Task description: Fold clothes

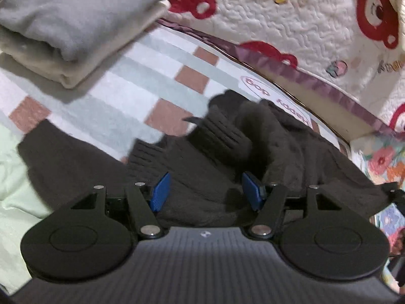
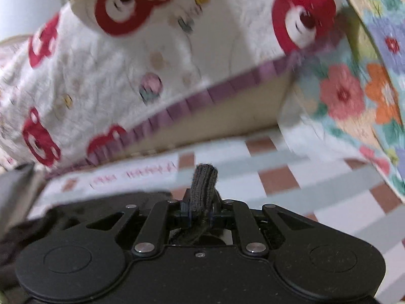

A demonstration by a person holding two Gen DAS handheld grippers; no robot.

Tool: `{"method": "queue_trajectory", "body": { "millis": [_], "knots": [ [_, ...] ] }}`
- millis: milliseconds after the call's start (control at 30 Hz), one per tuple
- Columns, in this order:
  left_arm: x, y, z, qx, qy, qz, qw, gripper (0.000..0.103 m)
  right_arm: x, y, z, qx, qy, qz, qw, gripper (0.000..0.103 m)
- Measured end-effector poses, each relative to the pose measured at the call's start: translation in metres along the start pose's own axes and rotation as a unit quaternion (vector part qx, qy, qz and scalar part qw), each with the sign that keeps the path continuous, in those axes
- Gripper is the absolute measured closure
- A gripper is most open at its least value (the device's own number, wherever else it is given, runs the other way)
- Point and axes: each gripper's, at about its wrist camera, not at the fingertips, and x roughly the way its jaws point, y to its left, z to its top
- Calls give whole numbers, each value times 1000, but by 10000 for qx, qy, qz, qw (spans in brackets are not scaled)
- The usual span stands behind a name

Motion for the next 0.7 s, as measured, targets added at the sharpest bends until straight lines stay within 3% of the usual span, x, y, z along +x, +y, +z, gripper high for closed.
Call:
{"method": "queue_trajectory", "body": {
  "millis": [367,467,600,700],
  "knots": [
    [-15,-20,1,238,-394,-776,9959,36,15,11,-9,-328,192,175,9991,87],
    [-22,-20,0,-135,-501,-1036,9933,35,18,8,-12,-443,241,122,9987,87],
    [-9,-21,-2,-248,-318,-1184,9921,30,22,3,-19,-876,356,-202,9953,87],
    [4,-22,-3,-278,-135,-1171,9926,29,26,-3,-26,-800,526,-163,9953,87]
  ]
}}
